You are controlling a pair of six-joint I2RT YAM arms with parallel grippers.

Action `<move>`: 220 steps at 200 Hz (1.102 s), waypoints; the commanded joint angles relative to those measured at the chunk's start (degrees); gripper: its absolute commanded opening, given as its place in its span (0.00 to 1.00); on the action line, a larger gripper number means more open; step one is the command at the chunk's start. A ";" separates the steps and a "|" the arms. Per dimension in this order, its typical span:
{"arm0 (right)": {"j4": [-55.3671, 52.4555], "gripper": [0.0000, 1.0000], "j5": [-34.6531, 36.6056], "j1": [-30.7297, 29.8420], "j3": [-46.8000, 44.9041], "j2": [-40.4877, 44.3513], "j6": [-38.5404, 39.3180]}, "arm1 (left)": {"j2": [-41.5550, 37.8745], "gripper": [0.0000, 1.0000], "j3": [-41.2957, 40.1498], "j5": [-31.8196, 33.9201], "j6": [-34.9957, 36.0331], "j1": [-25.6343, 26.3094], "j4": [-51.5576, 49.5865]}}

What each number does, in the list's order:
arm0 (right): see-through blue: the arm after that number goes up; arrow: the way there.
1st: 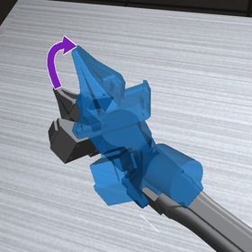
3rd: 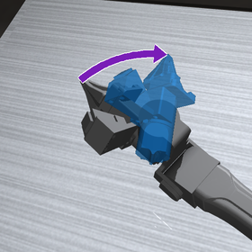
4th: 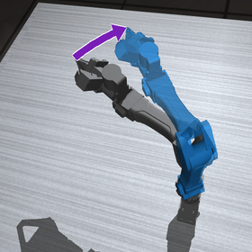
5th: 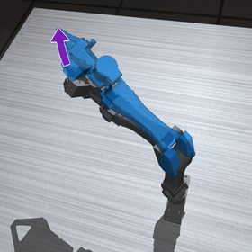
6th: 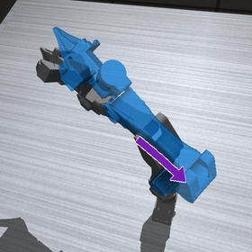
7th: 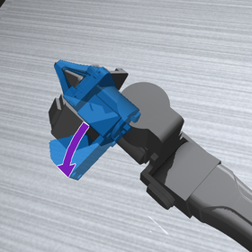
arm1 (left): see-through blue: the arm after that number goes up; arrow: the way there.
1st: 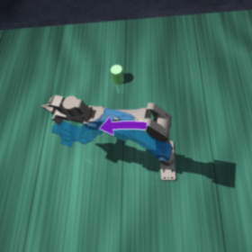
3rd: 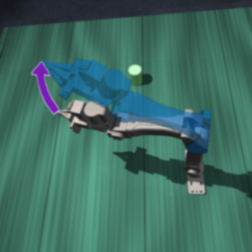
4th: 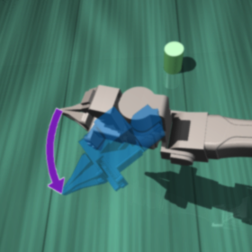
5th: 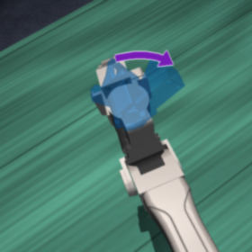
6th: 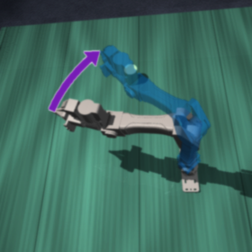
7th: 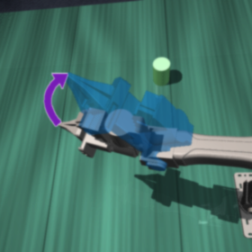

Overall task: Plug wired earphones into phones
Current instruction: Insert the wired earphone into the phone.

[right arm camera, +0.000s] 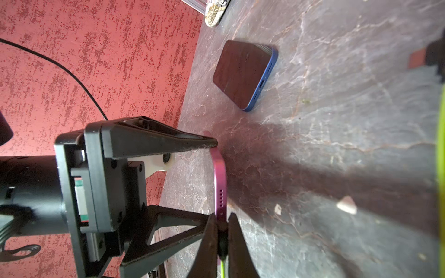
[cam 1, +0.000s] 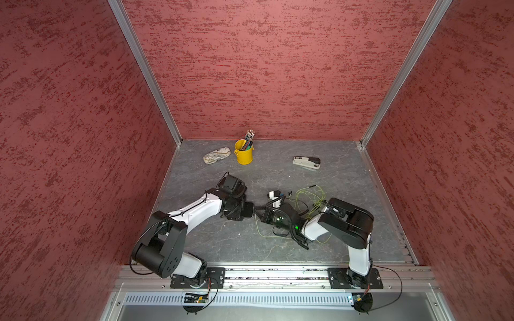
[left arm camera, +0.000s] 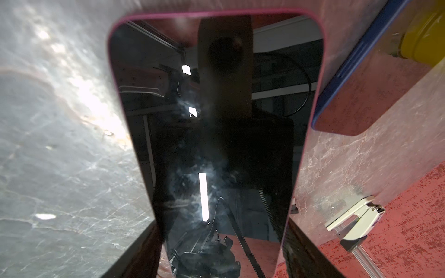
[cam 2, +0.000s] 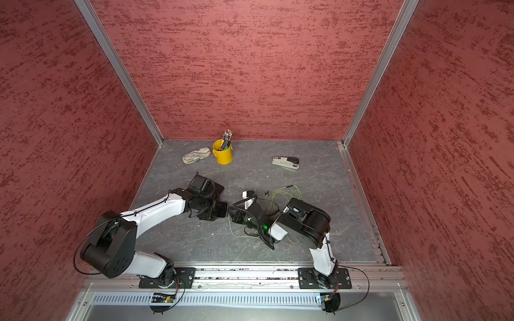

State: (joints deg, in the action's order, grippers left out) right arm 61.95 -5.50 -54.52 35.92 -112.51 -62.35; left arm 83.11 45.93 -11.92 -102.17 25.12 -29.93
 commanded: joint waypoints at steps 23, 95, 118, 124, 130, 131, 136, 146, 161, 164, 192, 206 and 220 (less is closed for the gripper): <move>1.12 0.12 0.26 -1.19 -0.30 3.23 0.81 | -3.86 0.59 -0.03 -9.21 -0.99 1.58 2.80; -3.43 0.24 1.23 -1.29 1.10 5.70 2.29 | -5.97 0.58 -1.71 -5.10 -1.43 0.54 -0.02; -4.36 0.38 1.88 -1.24 0.94 6.67 2.23 | -6.17 0.58 -1.67 -3.35 -1.01 0.21 -1.40; -4.59 0.42 2.03 -1.28 0.86 6.98 2.29 | -6.23 0.58 -1.84 -3.00 -0.90 0.08 -1.58; -4.86 0.46 2.15 -1.29 0.80 7.31 2.41 | -6.21 0.58 -1.93 -2.66 -0.82 -0.07 -1.60; -4.93 0.47 2.16 -1.29 0.81 7.40 2.45 | -6.21 0.58 -1.96 -2.62 -0.83 -0.07 -1.61; -5.38 0.50 2.24 -1.28 0.85 7.56 2.62 | -6.14 0.58 -2.04 -2.43 -0.79 -0.22 -1.77; -6.46 0.54 2.46 -1.32 1.14 8.06 2.90 | -6.04 0.58 -2.22 -2.28 -0.79 -0.50 -1.82; -7.43 0.58 2.77 -1.29 1.18 8.53 3.07 | -5.95 0.58 -2.31 -2.16 -0.51 -1.04 -1.97; -7.69 0.59 2.85 -1.29 1.17 8.53 3.03 | -5.99 0.58 -2.26 -2.16 -0.44 -1.04 -1.97; -8.89 0.57 3.39 -1.29 0.91 9.00 3.02 | -6.47 0.58 -2.25 -1.87 -0.28 -1.39 -2.41; -8.95 0.52 3.34 -1.29 0.89 8.97 2.92 | -6.80 0.58 -2.23 -1.69 -0.23 -1.49 -2.60; -8.79 0.46 3.06 -1.29 0.78 8.79 2.77 | -6.99 0.58 -2.18 -1.52 -0.25 -1.62 -2.63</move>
State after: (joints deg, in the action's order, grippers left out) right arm 53.74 -3.81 -55.57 35.97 -104.68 -59.55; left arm 77.93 43.83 -14.24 -103.11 23.88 -32.18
